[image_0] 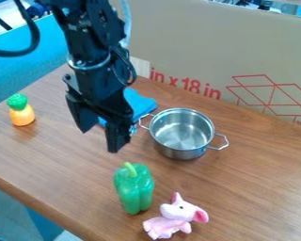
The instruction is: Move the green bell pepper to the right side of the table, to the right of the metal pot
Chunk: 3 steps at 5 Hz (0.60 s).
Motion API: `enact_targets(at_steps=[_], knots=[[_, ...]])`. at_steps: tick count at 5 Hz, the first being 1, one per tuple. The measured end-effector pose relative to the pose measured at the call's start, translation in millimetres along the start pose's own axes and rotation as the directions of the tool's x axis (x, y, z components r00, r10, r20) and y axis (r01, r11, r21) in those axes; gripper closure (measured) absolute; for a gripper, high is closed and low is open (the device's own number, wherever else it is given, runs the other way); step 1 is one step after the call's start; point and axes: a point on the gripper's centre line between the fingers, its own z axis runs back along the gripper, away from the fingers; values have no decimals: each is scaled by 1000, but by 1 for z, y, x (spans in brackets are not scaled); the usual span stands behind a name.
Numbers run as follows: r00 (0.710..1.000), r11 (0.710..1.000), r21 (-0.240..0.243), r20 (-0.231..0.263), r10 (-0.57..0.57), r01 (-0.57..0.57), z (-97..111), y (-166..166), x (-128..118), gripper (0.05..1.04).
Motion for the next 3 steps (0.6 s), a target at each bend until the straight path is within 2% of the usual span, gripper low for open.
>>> enact_targets(at_steps=[1,2,3], knots=[[1000,1000,-8,22,1,0,5,-7,-2,77],[999,994,-112,31,-13,16,4,-28,-2,77],[998,984,-166,40,-54,60,0,-45,-1,77]])
